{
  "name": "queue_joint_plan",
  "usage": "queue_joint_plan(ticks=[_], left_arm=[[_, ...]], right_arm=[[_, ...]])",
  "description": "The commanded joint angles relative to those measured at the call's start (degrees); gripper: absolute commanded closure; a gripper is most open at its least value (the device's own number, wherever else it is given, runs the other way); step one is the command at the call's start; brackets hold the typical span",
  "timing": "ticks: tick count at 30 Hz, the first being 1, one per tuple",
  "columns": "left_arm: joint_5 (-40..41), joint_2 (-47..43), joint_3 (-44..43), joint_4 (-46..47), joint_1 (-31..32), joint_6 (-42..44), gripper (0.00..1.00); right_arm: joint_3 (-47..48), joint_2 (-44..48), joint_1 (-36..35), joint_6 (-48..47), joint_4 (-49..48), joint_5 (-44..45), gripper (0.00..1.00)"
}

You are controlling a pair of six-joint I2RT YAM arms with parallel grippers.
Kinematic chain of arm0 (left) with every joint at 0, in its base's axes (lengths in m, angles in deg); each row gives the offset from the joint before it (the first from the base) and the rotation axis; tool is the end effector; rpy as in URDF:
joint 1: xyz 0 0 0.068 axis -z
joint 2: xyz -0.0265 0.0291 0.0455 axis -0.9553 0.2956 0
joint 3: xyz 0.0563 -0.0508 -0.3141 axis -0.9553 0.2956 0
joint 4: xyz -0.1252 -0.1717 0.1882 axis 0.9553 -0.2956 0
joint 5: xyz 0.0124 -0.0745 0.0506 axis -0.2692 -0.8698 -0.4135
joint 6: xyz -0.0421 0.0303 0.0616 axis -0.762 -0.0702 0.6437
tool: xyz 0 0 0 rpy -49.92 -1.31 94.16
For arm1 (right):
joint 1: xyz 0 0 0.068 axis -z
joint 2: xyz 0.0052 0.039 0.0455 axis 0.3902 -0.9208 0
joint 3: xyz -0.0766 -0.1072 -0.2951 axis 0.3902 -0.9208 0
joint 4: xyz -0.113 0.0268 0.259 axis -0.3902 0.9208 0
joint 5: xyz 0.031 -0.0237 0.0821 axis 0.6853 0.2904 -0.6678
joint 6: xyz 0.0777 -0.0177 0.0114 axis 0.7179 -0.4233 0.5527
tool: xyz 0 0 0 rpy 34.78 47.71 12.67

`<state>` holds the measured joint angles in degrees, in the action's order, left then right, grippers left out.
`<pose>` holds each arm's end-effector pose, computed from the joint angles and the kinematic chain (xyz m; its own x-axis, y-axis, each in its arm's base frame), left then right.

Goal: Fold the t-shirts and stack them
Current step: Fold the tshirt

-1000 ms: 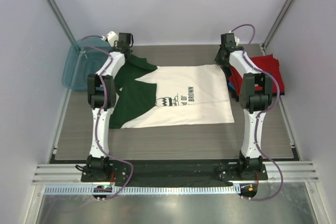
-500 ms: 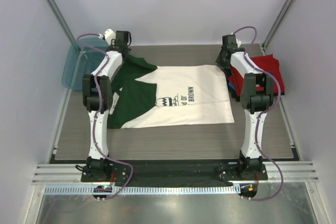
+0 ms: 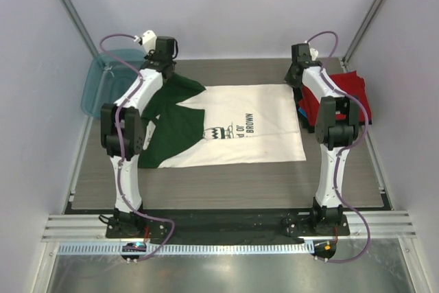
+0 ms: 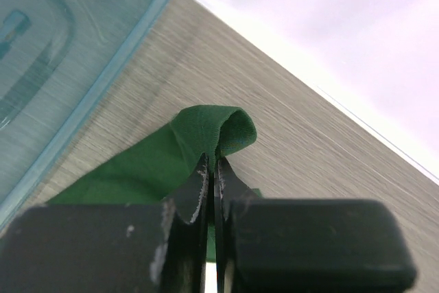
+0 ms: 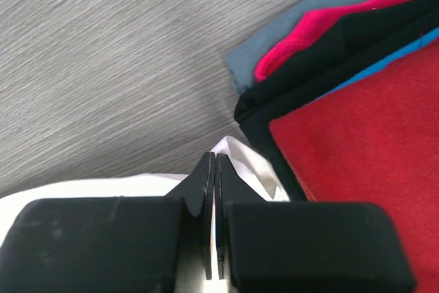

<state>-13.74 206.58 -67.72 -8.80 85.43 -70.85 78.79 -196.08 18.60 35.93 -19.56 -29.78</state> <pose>0.5699 -0.0906 0.2975 -0.2588 -0.5034 -0.8244 -0.5246 0.7899 -0.3176 0.5742 0.0289 0.2222 -0.6510 0.3892 -0.6517 0.3965 0.9065 0.1453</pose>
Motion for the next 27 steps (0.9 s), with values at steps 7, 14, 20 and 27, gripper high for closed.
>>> queue_joint_plan(ticks=[7,14,20,27], left_arm=[[11.09,-9.42,5.5,3.91,5.13,8.12,1.0],[12.41,-14.69,11.39,3.3,7.15,9.27,1.0],[14.61,-20.67,16.92,2.68,8.99,9.53,1.0],[16.19,-27.52,22.2,0.93,10.75,9.8,1.0]], right_arm=[[-0.74,5.09,0.05,-1.03,0.52,3.46,0.99],[-3.99,8.43,-0.03,-1.04,0.43,3.99,0.99],[-7.5,11.42,0.05,-1.03,-0.18,3.9,0.99],[-11.81,15.46,0.05,-0.68,-1.32,3.72,0.99]])
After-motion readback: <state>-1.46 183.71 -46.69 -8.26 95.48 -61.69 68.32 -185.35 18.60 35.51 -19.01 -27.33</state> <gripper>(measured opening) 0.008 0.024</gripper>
